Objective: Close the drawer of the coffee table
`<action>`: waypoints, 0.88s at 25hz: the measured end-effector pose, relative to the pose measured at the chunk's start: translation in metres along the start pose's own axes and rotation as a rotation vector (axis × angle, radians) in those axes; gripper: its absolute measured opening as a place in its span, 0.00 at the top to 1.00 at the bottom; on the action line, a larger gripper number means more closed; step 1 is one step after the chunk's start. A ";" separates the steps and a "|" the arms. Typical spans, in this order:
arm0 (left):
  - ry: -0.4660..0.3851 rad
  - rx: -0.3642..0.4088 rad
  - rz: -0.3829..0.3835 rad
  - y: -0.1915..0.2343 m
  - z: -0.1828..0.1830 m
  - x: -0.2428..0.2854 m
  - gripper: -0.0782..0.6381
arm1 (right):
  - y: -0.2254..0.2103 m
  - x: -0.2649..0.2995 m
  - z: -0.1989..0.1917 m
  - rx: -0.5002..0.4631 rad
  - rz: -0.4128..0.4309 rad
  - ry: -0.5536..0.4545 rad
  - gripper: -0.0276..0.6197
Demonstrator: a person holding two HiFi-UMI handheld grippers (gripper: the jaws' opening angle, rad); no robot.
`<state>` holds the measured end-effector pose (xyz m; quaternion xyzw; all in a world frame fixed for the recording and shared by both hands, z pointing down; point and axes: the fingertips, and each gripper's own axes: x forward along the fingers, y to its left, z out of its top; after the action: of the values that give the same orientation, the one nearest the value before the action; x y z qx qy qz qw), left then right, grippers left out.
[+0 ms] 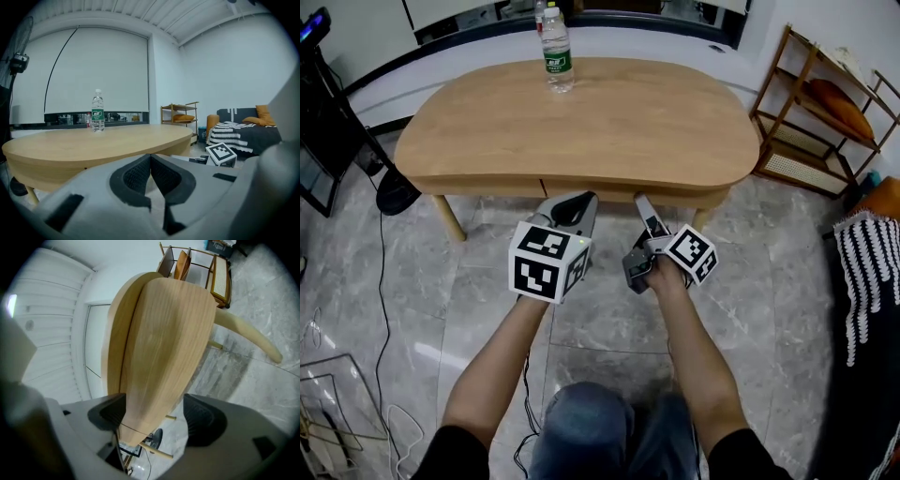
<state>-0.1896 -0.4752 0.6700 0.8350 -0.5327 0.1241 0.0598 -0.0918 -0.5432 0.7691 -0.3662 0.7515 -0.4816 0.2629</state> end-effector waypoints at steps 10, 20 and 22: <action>0.081 -0.045 0.033 -0.005 0.078 -0.067 0.89 | 0.087 -0.053 0.013 -0.016 -0.054 0.067 0.51; 0.098 -0.068 0.037 0.005 0.254 -0.121 0.89 | 0.292 -0.056 0.092 -0.222 -0.077 0.137 0.68; 0.095 -0.068 0.034 0.010 0.296 -0.132 0.89 | 0.339 -0.052 0.109 -0.298 -0.087 0.158 0.71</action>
<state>-0.2089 -0.4327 0.3489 0.8165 -0.5472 0.1465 0.1113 -0.0804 -0.4687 0.4168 -0.3944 0.8163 -0.4032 0.1247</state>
